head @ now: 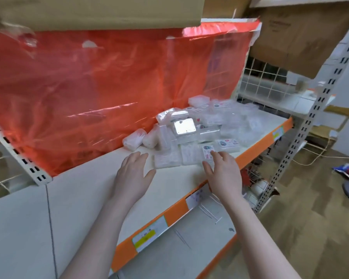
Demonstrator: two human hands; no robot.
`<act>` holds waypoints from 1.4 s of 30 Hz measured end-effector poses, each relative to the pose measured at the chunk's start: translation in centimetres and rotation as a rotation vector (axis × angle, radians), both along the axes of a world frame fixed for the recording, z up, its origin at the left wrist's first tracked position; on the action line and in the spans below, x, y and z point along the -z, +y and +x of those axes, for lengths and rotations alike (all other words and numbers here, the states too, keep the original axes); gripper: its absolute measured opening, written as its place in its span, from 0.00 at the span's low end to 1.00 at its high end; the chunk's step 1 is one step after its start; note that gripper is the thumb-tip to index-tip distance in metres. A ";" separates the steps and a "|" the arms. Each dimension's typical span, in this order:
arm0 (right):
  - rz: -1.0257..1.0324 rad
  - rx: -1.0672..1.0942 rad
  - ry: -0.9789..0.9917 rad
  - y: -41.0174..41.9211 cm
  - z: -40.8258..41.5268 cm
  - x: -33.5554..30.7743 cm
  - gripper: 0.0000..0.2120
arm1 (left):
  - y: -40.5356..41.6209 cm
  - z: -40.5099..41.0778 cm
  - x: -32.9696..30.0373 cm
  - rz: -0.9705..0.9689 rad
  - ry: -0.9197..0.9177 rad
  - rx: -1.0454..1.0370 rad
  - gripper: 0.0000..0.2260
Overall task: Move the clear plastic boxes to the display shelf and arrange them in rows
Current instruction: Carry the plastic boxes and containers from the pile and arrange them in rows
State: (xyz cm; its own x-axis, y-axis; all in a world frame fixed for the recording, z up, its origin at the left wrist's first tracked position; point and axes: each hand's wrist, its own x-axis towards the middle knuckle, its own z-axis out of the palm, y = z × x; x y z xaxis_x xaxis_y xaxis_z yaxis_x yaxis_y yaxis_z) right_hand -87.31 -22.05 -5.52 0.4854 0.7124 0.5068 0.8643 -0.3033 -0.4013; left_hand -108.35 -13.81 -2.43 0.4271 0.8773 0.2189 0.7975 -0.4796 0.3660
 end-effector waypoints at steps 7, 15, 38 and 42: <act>-0.175 -0.143 0.041 4.4 4.3 0.5 0.23 | -1.5 4.4 1.4 -0.039 -0.025 -0.241 0.24; -0.273 -0.330 0.145 5.0 7.5 0.3 0.20 | -4.8 7.9 1.9 -0.097 -0.056 -0.455 0.24; -0.358 -0.272 0.162 3.6 8.0 -1.7 0.15 | -4.1 7.7 0.8 -0.058 -0.073 -0.390 0.24; -0.284 -0.276 0.167 2.7 8.9 -2.6 0.16 | -3.4 8.5 0.4 -0.040 -0.082 -0.346 0.23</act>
